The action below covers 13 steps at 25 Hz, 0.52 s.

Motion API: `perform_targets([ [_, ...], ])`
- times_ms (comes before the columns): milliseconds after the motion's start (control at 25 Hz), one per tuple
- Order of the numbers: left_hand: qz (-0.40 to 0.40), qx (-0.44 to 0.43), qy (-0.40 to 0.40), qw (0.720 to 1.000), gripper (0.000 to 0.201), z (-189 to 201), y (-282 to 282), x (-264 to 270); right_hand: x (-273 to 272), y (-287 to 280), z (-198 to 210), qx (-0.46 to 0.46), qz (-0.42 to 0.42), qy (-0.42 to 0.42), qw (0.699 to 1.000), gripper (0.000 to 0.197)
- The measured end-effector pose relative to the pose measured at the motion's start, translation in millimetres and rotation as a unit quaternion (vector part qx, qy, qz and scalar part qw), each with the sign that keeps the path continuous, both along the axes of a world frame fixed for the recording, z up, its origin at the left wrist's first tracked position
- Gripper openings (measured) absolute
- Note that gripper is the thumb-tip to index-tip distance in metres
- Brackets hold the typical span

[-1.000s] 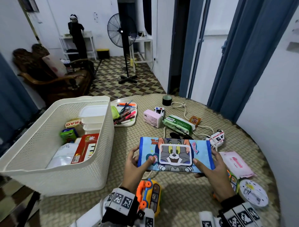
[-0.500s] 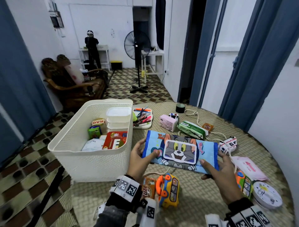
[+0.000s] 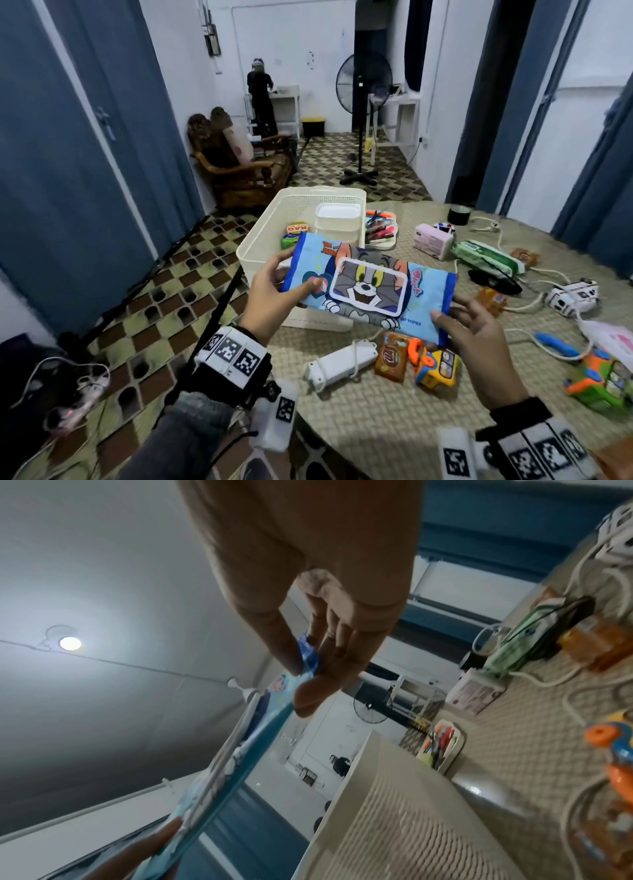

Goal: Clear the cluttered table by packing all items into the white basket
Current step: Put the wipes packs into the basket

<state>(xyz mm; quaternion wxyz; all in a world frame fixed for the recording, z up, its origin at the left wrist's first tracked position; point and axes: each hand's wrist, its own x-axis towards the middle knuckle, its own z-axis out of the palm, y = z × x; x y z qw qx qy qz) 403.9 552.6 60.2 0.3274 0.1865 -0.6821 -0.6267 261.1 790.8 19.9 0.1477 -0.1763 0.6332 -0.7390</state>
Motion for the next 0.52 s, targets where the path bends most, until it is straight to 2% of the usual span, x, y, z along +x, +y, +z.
perform_targets([
  [120,0.039,-0.018,0.005,0.999,0.056,5,-28,47,29,-40,4,-0.003,0.038,-0.005,0.999,0.025],
  [240,0.076,-0.017,0.013,0.997,0.057,10,-61,82,47,-85,12,-0.002,0.072,-0.006,0.997,0.031],
  [400,0.111,-0.024,0.018,0.993,0.059,14,-116,107,58,-154,25,-0.008,0.103,0.005,0.995,0.042],
  [520,0.118,-0.022,0.031,0.992,0.060,22,-167,114,59,-212,38,-0.008,0.114,0.019,0.993,0.040],
])
